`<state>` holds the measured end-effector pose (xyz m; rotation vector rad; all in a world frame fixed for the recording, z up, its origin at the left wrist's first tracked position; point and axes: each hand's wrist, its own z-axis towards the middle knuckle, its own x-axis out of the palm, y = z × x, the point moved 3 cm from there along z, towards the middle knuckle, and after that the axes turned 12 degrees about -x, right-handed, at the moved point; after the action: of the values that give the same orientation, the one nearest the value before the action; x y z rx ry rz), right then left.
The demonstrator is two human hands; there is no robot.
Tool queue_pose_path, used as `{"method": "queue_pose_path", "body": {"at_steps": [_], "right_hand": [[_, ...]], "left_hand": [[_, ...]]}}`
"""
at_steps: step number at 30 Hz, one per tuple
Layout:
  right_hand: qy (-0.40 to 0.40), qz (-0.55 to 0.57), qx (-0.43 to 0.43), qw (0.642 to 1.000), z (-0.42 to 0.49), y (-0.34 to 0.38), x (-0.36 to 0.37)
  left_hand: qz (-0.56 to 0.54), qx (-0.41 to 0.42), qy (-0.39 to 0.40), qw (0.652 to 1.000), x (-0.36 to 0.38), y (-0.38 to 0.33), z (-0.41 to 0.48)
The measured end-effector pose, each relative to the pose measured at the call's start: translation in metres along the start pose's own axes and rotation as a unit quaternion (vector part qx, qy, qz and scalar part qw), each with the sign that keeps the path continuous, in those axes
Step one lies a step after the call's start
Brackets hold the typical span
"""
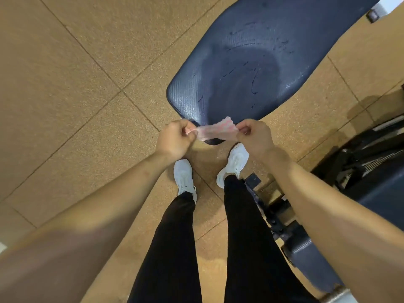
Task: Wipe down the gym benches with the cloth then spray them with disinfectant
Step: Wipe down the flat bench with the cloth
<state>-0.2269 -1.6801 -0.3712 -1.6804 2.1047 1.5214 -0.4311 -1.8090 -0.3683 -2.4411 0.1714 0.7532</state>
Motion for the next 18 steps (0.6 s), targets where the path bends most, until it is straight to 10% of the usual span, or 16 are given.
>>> {"method": "queue_pose_path", "body": {"at_steps": [10, 14, 18], "right_hand": [[-0.1, 0.016, -0.083, 0.991, 0.109, -0.022, 0.015], [-0.091, -0.148, -0.1, 0.98, 0.1, -0.044, 0.002], [-0.09, -0.223, -0.06, 0.969, 0.088, -0.074, -0.018]], "left_hand": [[0.107, 0.098, -0.187, 0.972, 0.013, -0.015, 0.097], [0.27, 0.273, -0.06, 0.921, 0.071, -0.018, 0.088], [0.388, 0.227, -0.038, 0.892, 0.118, -0.008, 0.09]]}}
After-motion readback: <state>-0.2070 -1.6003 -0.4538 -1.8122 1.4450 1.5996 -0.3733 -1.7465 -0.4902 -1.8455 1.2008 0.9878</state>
